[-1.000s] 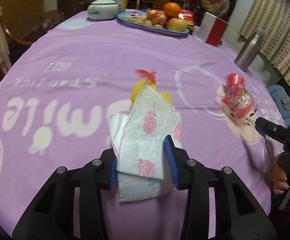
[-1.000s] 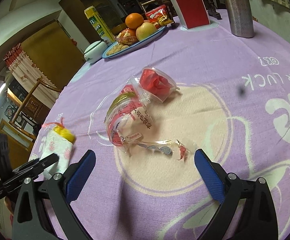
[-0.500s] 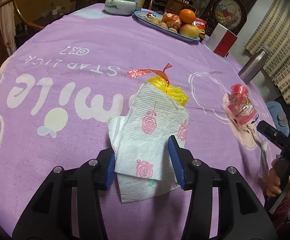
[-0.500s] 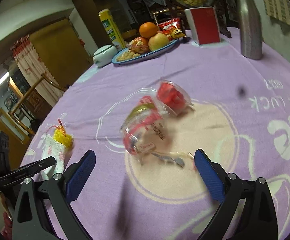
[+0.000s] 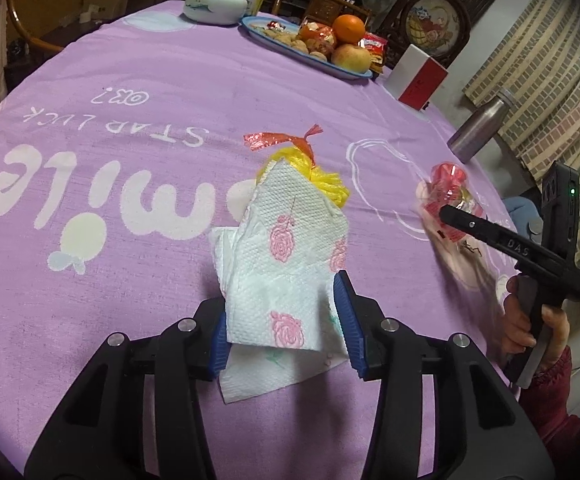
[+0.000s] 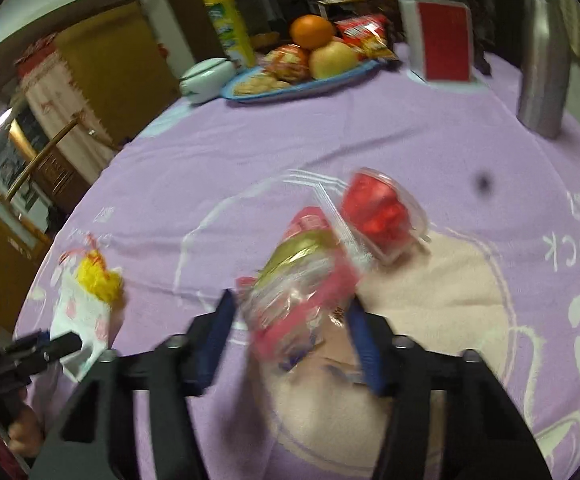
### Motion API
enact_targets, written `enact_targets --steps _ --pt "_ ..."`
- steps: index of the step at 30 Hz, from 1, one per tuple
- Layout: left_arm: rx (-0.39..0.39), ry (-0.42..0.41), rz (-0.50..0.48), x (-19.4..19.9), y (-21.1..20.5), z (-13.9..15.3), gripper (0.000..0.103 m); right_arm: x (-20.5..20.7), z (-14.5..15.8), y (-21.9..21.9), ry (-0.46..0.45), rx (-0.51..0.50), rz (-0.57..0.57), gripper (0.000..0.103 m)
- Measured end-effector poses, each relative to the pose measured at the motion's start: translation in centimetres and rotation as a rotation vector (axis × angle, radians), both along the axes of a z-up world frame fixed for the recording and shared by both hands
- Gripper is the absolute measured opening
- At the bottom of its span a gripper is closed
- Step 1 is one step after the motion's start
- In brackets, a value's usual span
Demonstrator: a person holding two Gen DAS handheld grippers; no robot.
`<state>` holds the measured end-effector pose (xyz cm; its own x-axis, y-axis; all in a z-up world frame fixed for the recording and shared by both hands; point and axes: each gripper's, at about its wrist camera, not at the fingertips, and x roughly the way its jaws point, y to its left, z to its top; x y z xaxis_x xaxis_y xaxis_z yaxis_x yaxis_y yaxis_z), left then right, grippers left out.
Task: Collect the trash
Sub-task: 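Grasp the floral tissue with the left gripper while the right grasps the snack wrapper, then lift the tissue and wrapper and carry both toward the red wastebasket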
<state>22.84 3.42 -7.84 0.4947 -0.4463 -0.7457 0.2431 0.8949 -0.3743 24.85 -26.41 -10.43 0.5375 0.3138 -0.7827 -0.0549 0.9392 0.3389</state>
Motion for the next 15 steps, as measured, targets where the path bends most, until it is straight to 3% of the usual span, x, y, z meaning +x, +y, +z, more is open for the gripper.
enact_targets --steps 4,8,15 --pt "0.017 -0.048 0.001 -1.3 -0.1 0.7 0.038 -1.2 1.5 0.9 -0.085 -0.007 0.036 0.045" --pt "0.012 -0.071 -0.008 -2.8 0.0 1.4 0.036 -1.9 2.5 1.2 -0.113 0.054 0.057 0.045" --pt "0.008 -0.096 -0.007 -3.7 0.1 2.3 0.039 -3.7 3.7 2.3 -0.158 0.091 0.090 0.045"
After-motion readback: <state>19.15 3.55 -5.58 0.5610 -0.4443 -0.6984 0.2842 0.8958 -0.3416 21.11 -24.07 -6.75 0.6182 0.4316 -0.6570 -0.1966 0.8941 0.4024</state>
